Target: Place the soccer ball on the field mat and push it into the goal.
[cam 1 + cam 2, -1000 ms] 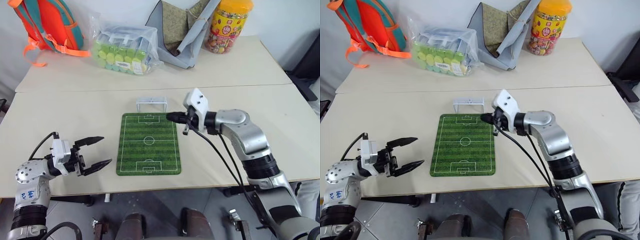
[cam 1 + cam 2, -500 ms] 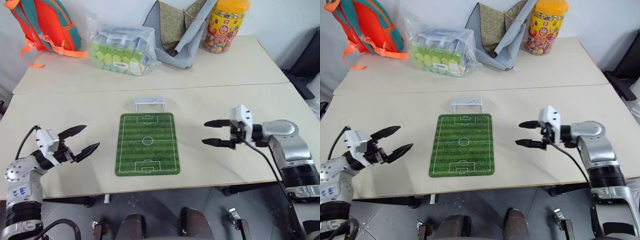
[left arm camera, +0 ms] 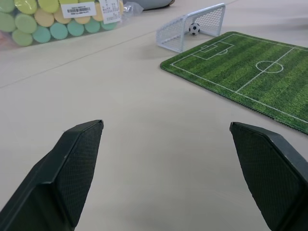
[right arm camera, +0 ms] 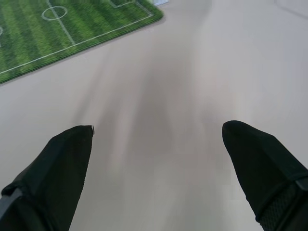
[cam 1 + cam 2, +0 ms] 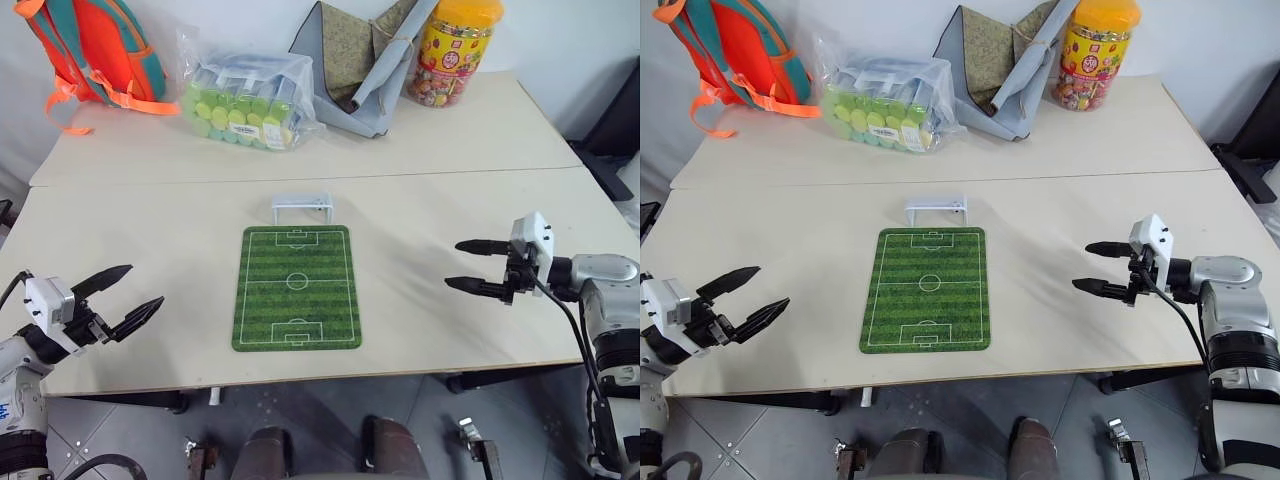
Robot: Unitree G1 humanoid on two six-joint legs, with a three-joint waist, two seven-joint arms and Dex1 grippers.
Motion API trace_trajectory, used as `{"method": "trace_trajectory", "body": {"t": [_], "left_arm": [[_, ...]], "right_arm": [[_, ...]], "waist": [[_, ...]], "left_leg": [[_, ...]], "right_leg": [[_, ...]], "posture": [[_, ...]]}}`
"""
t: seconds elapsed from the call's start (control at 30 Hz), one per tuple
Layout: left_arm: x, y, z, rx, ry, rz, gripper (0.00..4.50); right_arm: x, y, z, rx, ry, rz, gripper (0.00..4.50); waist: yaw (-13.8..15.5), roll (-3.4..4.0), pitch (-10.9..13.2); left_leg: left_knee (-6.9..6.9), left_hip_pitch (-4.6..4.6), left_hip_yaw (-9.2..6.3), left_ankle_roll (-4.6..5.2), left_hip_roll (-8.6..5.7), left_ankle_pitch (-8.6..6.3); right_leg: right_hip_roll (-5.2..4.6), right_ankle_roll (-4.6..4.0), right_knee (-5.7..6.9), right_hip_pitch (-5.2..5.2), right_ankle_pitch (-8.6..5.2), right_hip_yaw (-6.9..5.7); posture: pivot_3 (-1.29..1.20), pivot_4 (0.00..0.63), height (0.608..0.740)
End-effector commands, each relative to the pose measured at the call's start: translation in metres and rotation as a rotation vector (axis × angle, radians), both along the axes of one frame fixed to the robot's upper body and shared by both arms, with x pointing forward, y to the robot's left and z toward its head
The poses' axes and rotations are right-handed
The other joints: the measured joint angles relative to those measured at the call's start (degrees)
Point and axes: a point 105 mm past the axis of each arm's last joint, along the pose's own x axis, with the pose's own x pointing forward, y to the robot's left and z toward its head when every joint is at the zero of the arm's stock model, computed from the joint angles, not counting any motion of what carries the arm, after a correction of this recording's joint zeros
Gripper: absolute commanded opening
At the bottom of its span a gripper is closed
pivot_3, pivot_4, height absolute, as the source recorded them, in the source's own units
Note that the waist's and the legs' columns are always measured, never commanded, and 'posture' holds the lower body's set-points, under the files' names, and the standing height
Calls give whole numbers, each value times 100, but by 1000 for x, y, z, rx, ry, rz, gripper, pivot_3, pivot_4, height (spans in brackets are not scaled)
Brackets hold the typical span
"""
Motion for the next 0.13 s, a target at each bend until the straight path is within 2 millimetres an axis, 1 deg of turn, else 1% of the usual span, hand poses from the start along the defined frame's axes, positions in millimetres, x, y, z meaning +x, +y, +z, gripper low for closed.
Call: {"method": "trace_trajectory", "body": {"t": [0.03, 0.13], "left_arm": [[-3, 2, 12, -8, -42, 6, 4500], [-4, 1, 14, -16, -51, 1, 4500]], "right_arm": [[-1, -7, 12, 5, -45, -30, 4485], [-3, -8, 10, 8, -42, -45, 4485]], "waist": [[3, 0, 0], [3, 0, 0]], "left_leg": [[1, 0, 0, 0, 0, 0], [3, 0, 0, 0, -1, 0]], "right_leg": [[0, 0, 0, 1, 0, 0], [0, 0, 0, 2, 0, 1]], "posture": [[0, 150, 740], [0, 150, 740]]}}
